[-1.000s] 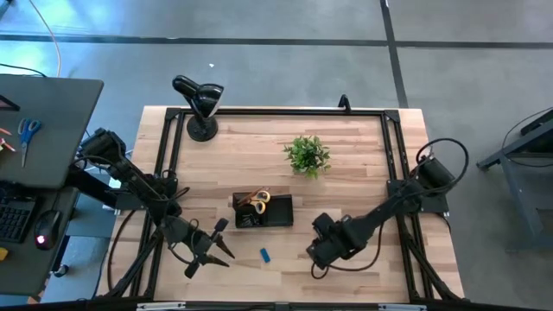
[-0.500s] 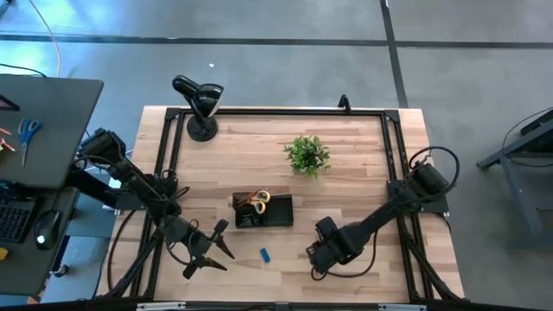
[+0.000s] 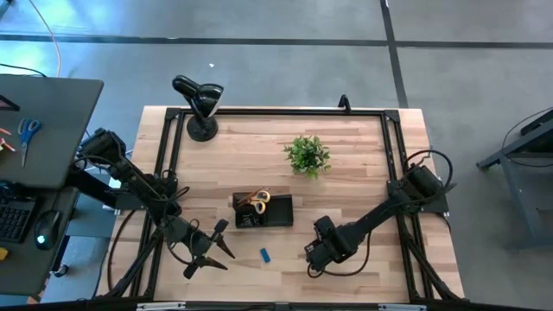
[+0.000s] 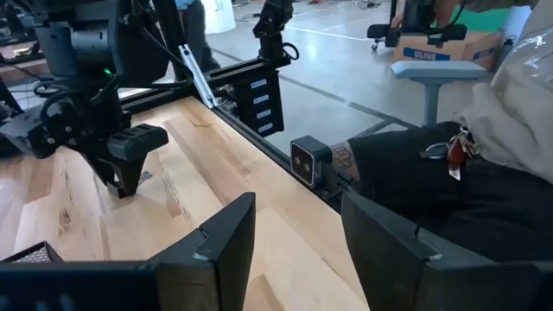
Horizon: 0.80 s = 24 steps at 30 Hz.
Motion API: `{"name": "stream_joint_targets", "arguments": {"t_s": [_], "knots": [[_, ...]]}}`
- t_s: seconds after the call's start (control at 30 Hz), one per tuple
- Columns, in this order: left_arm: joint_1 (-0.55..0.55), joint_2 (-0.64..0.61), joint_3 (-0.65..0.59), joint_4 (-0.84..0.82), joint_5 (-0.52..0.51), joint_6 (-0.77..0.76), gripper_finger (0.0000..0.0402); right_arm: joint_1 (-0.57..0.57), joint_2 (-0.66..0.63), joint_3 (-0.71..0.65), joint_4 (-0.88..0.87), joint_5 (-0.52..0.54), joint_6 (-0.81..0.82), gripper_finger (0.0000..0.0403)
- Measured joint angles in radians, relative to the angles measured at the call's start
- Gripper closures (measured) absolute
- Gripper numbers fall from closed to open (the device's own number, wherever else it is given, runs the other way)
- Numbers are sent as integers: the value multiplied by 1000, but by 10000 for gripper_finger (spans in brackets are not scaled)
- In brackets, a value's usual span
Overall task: Pick and place office supplies into organizer
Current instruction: Put the black binder clip into the black desk organizer
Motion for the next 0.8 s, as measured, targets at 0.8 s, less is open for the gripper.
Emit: {"name": "stream_joint_targets", "arguments": {"t_s": [0.8], "knots": [[0, 0, 0, -31, -60, 32, 241, -142, 5, 238, 102, 260, -613, 272]]}}
